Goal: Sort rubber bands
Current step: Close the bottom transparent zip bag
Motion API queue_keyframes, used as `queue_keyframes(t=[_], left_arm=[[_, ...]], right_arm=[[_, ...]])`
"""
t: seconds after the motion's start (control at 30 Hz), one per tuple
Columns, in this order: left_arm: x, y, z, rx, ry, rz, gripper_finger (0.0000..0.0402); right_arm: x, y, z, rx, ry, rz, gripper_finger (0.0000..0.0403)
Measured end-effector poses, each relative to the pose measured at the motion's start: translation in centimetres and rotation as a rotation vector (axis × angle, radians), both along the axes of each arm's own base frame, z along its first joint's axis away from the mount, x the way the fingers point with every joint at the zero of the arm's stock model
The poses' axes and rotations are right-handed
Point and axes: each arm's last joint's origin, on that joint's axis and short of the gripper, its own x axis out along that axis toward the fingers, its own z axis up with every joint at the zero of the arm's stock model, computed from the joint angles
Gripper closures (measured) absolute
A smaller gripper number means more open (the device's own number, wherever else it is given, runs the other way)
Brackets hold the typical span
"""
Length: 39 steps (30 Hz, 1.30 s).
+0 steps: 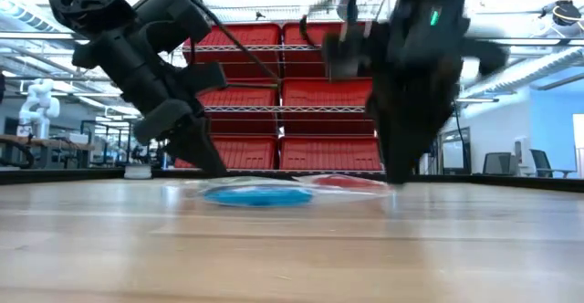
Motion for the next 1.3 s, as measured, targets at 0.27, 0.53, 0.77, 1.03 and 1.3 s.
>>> queue_keyframes(t=[0.27,0.53,0.77,1.03,1.3], left_arm=[[0.4,0.2,-0.5,0.118,0.002,0.014,0.0281],[-1.9,1.1,2.0,0.181,0.027,0.156,0.0347],[-3.7,1.8,3.0,0.058,-0.129,0.134,0.0395],[-5.7,2.0,3.5,-0.103,-0.356,0.016,0.0398],[-6.0,1.8,4.2,-0.141,-0.405,-0.04,0.0398]], right_arm=[[1.1,1.1,3.6,-0.023,-0.306,0.217,0.0403],[4.1,-3.6,2.8,-0.094,-0.427,0.139,0.0362],[5.6,-7.9,1.4,-0.054,-0.433,0.104,0.0295],[6.5,-11.9,-1.4,-0.003,-0.392,0.053,0.0236],[7.3,-13.9,-3.9,0.114,-0.39,0.002,0.0214]])
